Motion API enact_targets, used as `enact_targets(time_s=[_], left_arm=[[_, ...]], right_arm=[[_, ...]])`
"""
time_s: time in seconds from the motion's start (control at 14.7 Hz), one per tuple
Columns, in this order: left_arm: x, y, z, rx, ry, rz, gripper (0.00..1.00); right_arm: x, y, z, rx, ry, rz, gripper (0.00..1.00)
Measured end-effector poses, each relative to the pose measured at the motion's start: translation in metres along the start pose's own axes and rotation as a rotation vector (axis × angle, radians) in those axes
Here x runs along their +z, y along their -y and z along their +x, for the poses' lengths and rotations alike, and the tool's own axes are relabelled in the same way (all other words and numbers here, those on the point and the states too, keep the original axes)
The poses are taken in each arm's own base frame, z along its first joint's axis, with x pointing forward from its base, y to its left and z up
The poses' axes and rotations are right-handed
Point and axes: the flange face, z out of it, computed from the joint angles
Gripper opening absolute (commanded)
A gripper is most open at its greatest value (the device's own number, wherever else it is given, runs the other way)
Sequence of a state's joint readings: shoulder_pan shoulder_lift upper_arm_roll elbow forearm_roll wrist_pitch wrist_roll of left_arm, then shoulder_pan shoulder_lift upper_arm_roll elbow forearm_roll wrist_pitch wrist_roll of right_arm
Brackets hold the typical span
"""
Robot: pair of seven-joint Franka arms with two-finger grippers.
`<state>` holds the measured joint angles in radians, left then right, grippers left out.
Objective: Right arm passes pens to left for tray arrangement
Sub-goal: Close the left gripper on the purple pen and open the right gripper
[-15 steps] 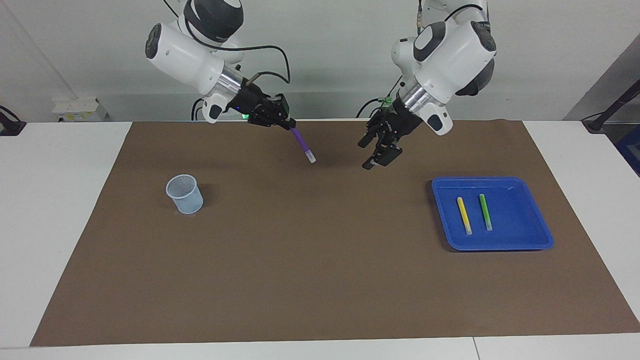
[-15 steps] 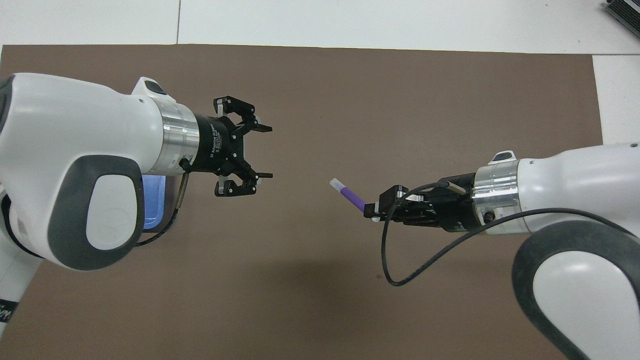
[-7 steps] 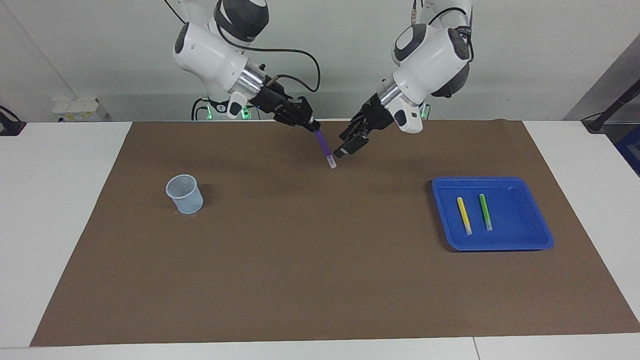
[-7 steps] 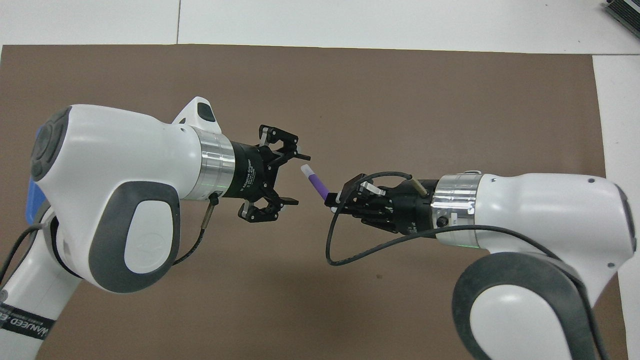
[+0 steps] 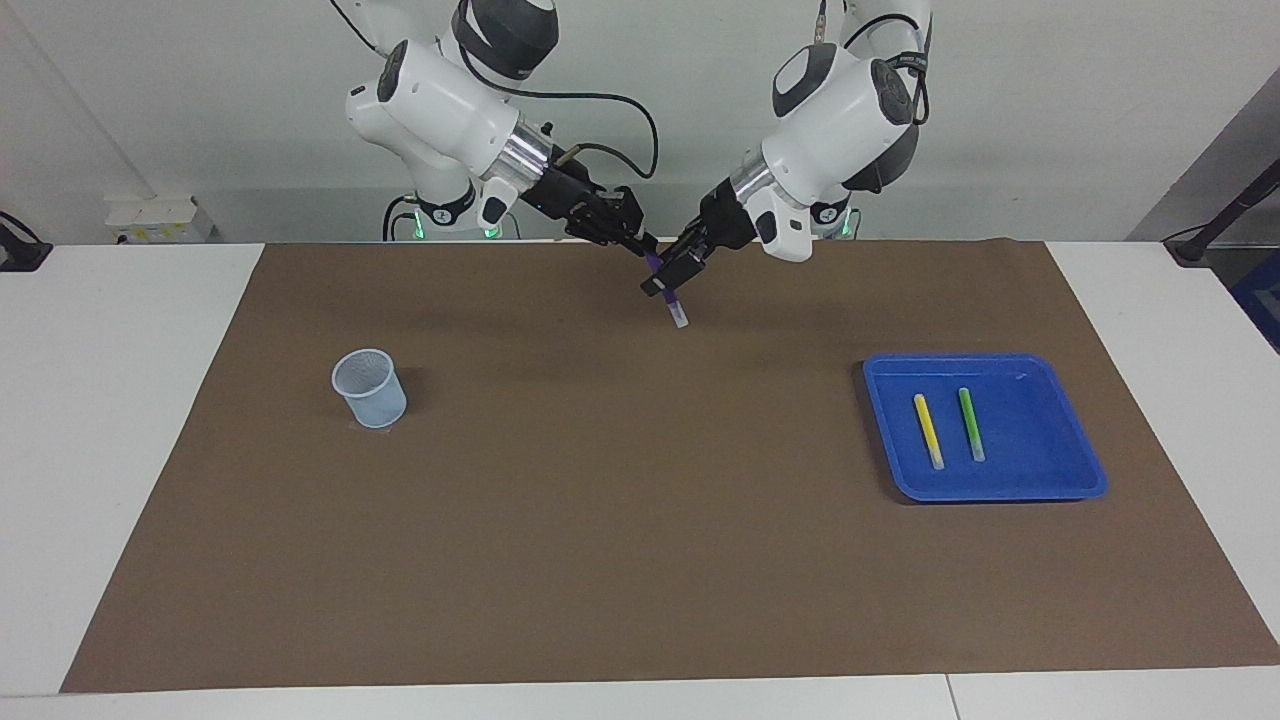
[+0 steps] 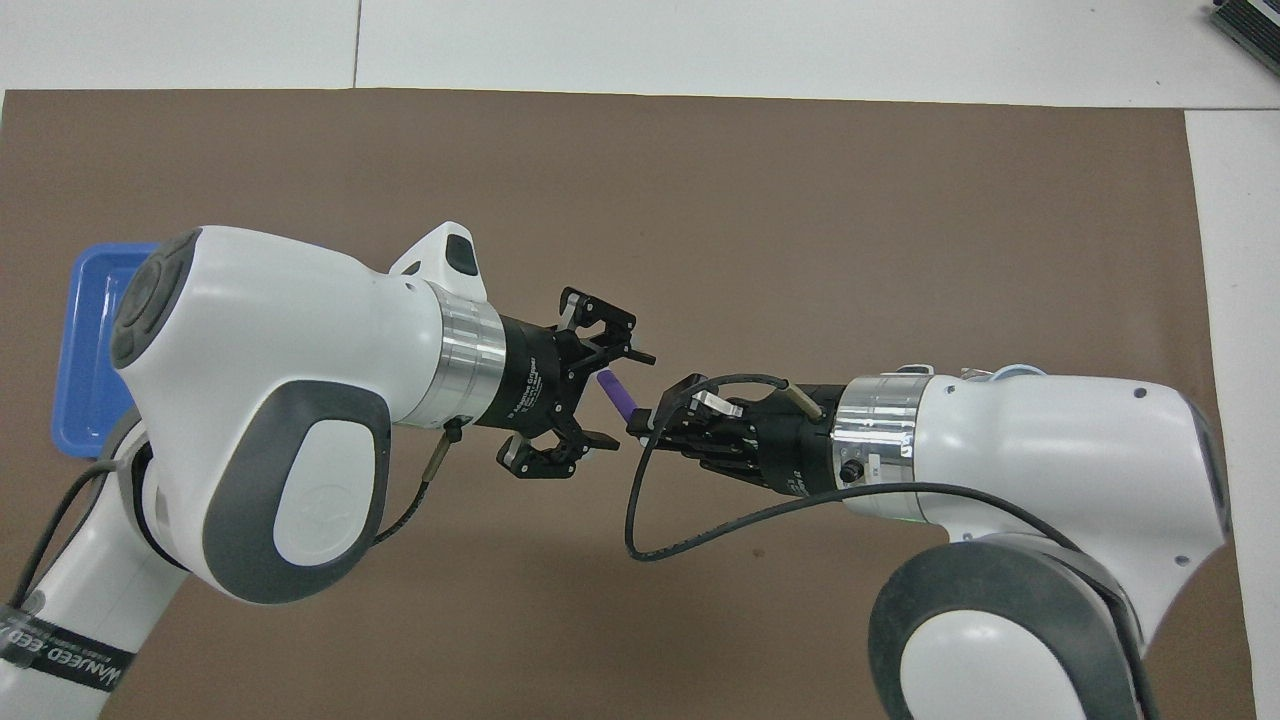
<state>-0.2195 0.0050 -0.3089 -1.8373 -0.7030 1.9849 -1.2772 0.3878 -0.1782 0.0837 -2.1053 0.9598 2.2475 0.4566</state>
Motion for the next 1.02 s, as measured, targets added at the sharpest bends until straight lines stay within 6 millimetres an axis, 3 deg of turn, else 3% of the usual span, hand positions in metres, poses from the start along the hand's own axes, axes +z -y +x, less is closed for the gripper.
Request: enact_targets(time_s=[0.07,0.68,0.75,0.82,1.02], left_arm=[[-0.003,0.002,0.004,0.006,0.003,0.012,0.76],[0.003,0.003,0.002,0.022,-0.002,0.001,0.72],[0.007,0.004,0.002,0.023,-0.003,0.001,0.65],[0.009,0.005,0.001,0.024,-0.003,0.003,0.52],[0.010,0.005,0.000,0.025,-0.003,0.005,0.07]], right_arm=[[0.000,0.000,0.000,0.000,0.000,0.000,0.00],[0.000,-0.001,0.000,0.001,0.000,-0.001,0.00],[0.000,-0.001,0.000,0.001,0.000,-0.001,0.00],[0.000,-0.001,0.000,0.001,0.000,-0.001,0.00],[0.000,-0.001,0.000,0.001,0.000,-0.001,0.00]])
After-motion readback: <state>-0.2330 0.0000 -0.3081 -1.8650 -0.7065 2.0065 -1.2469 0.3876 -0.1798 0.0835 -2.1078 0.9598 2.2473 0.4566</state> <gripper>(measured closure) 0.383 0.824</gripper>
